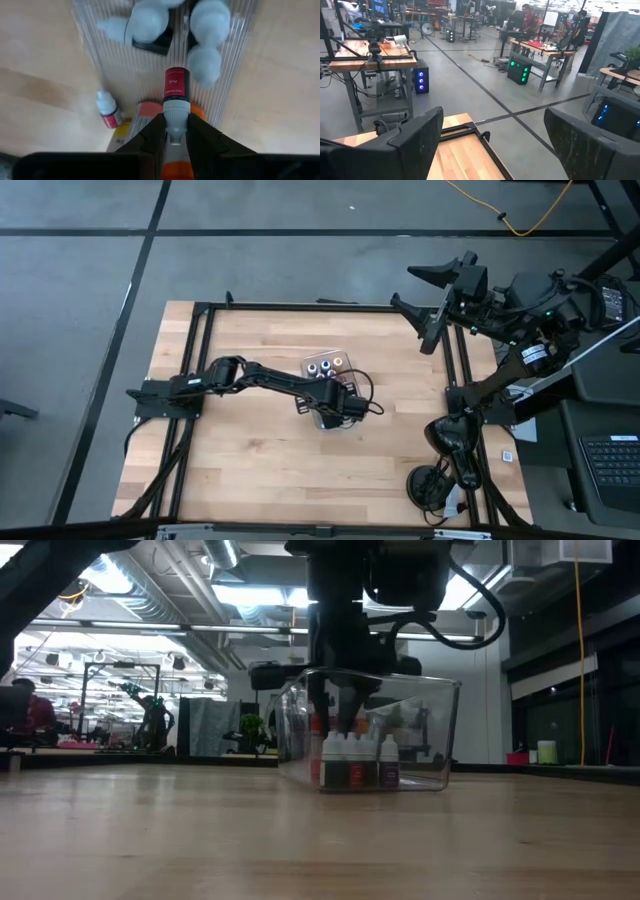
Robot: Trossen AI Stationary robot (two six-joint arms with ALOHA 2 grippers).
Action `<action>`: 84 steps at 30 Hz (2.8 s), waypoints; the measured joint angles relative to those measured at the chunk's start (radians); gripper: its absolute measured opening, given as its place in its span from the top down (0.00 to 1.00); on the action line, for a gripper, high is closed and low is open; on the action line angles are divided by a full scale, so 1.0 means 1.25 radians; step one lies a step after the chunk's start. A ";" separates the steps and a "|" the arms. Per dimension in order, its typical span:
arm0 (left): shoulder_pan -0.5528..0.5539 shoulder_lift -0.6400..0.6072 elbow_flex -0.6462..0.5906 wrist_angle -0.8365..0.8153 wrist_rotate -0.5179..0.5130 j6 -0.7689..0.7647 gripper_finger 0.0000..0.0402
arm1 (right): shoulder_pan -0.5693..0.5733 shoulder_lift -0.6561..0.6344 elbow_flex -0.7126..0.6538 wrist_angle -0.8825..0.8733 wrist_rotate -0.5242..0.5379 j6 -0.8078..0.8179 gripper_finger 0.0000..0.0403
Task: Pick & Place food coloring
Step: Put the small red food coloring bottle into the bottom of the bin, then return to Home Position
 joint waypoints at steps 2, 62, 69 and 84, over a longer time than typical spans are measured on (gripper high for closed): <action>-0.001 0.000 0.000 0.000 0.005 0.001 0.84 | 0.000 0.000 0.000 0.000 0.000 0.000 0.14; 0.037 -0.358 0.001 0.022 0.336 -0.701 0.18 | -0.002 -0.003 -0.001 -0.018 -0.040 0.046 0.14; 0.139 -0.528 0.001 0.097 0.504 -0.813 0.18 | -0.002 -0.030 -0.003 -0.071 -0.028 0.136 0.14; 0.344 -0.836 0.001 0.241 0.470 -0.842 0.19 | -0.002 -0.102 -0.016 -0.379 0.130 0.302 0.14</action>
